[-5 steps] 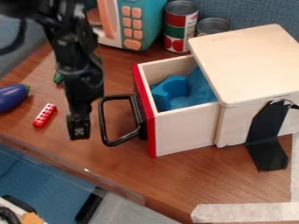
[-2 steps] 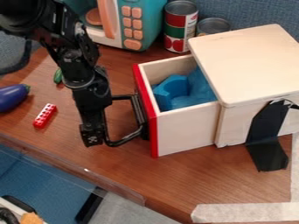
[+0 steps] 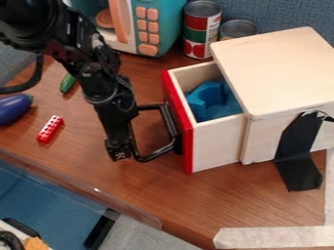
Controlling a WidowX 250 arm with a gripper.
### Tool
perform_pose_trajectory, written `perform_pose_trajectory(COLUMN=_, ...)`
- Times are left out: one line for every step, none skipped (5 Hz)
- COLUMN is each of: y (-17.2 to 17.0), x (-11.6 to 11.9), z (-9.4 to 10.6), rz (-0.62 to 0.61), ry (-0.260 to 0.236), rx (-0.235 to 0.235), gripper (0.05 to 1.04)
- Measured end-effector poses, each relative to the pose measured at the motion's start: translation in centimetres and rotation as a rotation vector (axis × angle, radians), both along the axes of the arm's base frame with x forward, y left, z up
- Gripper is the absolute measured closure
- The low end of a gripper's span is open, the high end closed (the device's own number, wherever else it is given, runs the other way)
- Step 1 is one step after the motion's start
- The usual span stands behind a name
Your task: Closed the drawer
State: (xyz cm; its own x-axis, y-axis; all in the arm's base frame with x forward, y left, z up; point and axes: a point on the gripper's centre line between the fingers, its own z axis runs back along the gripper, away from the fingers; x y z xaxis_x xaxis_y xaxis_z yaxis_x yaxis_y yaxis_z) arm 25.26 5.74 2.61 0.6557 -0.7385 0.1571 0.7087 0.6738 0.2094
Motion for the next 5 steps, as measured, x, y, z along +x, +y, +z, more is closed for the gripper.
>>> perform_pose_trajectory(y=-1.2, x=1.5, z=0.0, rz=0.008, ry=-0.017, rx=-0.005, gripper=0.082)
perform_pose_trajectory(y=-2.2, x=3.1, z=0.1, rz=0.018, ry=-0.026, rx=-0.006, gripper=0.082)
perform_pose_trajectory(y=-2.9, x=4.2, z=-0.2, rz=0.028, ry=-0.02, rx=-0.008, gripper=0.082)
perform_pose_trajectory(y=-3.6, x=5.1, z=-0.4, rz=0.03, ry=-0.014, rx=-0.014, gripper=0.082)
perform_pose_trajectory(y=-4.2, x=6.0, z=-0.4, rz=0.026, ry=-0.016, rx=-0.019, gripper=0.082)
